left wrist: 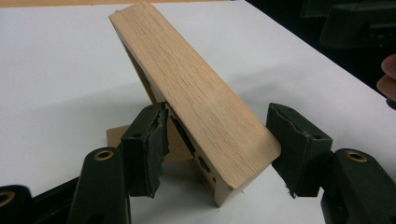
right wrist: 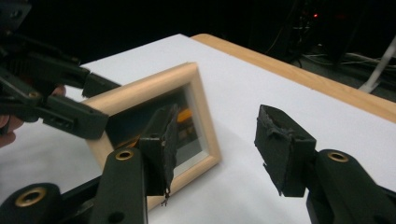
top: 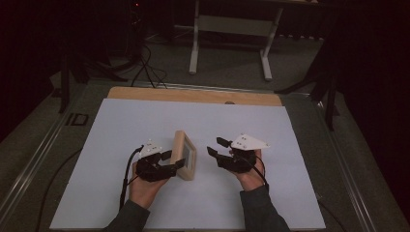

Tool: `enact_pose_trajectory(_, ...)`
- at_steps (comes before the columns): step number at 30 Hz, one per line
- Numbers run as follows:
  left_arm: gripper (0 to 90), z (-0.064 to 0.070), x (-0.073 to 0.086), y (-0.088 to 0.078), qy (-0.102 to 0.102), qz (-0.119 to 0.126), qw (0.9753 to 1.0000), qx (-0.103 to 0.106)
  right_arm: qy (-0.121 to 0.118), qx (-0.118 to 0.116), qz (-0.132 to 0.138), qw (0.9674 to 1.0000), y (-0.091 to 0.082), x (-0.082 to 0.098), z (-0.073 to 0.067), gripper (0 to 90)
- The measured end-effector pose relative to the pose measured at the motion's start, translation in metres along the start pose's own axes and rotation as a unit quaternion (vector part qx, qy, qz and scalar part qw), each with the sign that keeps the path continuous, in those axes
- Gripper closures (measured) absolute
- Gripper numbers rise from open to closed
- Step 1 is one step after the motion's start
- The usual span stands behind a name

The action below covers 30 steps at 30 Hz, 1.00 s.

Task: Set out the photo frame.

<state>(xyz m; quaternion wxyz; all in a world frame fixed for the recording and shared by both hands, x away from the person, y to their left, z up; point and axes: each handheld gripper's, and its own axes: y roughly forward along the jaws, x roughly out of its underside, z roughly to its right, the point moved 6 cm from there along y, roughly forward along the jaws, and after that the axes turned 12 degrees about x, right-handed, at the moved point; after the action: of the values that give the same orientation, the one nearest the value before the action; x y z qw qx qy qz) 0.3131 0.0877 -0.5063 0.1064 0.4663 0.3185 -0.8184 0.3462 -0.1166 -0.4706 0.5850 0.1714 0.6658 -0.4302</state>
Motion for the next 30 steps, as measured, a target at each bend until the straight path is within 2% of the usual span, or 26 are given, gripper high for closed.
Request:
enact_pose_trajectory(11,49.1,-0.001,0.000,-0.002,0.001,0.008,1.0000,0.000,0.012,0.015,0.014,0.9997,-0.007,-0.005,0.013,47.8)
enact_pose_trajectory(21,58.5,0.003,-0.001,-0.001,0.016,0.010,0.9998,0.000,0.017,0.023,0.021,0.9994,-0.012,-0.009,0.019,47.4)
enact_pose_trajectory(27,60.0,0.009,0.000,0.001,0.040,0.005,0.9992,0.000,0.022,0.024,0.025,0.9992,-0.014,-0.011,0.020,47.4)
enact_pose_trajectory(30,60.1,0.014,0.001,0.003,0.068,0.001,0.9977,-0.002,0.020,0.024,0.025,0.9992,-0.014,-0.011,0.020,47.7)
